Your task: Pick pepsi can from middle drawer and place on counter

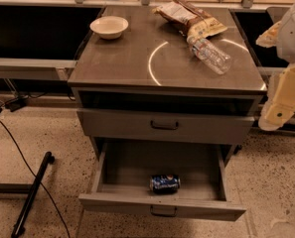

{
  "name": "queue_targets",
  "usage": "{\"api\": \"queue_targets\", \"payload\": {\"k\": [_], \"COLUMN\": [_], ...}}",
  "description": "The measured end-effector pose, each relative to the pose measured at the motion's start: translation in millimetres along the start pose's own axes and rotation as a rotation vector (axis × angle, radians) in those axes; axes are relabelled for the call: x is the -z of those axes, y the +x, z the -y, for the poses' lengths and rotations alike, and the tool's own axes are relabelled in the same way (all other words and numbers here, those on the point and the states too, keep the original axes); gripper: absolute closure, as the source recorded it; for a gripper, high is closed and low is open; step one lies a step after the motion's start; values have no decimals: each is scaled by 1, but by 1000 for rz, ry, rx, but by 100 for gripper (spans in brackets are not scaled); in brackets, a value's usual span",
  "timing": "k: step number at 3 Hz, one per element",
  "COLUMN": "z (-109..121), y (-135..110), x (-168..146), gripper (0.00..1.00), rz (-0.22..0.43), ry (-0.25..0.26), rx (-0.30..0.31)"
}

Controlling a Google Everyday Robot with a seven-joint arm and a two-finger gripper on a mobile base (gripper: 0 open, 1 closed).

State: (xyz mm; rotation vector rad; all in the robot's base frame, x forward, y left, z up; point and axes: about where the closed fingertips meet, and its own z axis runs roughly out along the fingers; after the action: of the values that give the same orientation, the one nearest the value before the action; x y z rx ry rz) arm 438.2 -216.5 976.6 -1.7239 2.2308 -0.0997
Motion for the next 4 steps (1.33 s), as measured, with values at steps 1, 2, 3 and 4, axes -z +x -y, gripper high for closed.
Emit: {"api": "queue_targets", "payload": {"k": [1, 2, 3, 4], "z": [0, -5, -46, -46], "y": [0, 4, 11, 14], "x": [0, -18, -76, -86], "gripper": [0, 0, 0, 0], "rz": [0, 29, 124, 115], "ry": [0, 24, 25, 34], "rx": [0, -4, 77, 109]}}
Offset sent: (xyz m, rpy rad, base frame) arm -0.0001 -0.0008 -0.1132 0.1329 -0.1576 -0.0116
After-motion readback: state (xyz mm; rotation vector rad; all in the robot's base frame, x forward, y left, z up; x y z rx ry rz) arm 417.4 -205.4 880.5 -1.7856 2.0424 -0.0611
